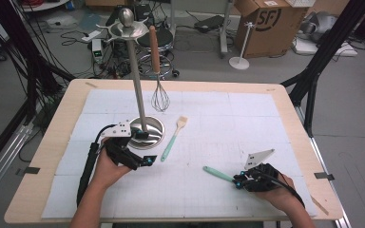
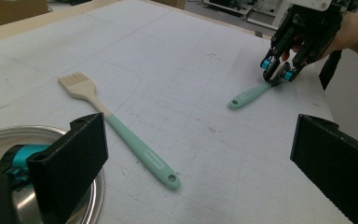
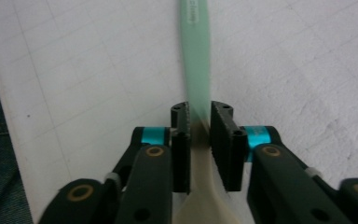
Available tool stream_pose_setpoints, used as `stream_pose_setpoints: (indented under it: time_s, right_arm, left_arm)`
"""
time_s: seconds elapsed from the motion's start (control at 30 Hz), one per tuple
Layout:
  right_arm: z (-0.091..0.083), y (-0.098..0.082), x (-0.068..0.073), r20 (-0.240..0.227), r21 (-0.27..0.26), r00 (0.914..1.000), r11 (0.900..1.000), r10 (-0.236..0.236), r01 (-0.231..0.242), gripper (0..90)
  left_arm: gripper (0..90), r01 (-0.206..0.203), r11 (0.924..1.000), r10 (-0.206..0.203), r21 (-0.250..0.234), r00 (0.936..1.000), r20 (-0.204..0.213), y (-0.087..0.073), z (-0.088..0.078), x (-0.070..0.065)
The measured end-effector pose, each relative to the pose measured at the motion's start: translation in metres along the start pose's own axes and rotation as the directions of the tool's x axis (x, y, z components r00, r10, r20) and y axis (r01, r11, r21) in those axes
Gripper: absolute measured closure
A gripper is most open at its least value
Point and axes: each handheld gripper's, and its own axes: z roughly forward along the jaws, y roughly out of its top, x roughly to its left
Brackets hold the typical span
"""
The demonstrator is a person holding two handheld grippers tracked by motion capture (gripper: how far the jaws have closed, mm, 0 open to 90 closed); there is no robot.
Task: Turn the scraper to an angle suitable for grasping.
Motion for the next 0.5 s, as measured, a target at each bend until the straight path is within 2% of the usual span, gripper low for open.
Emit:
stream_pose_setpoints:
  time_s: [0.2,0.3,0.5]
  right_arm:
    - [-0.002,0.006,0.001,-0.032,-0.086,0.9995,0.996,0.006,-0.009,64.0]
    - [-0.001,0.011,0.001,-0.048,-0.125,0.9988,0.992,-0.012,0.006,60.8]
    - [0.005,0.018,0.003,-0.068,-0.166,0.9967,0.986,-0.044,0.033,56.4]
  left_arm:
    - [4.5,0.002,1.0,-0.002,-0.001,1.0,0.002,0.0,0.0,0.0]
    - [4.5,0.0,1.0,0.0,0.0,1.0,0.004,0.0,0.0,0.0]
    - [4.5,0.0,1.0,0.0,0.0,0.9999,0.011,0.0,0.0,0.0]
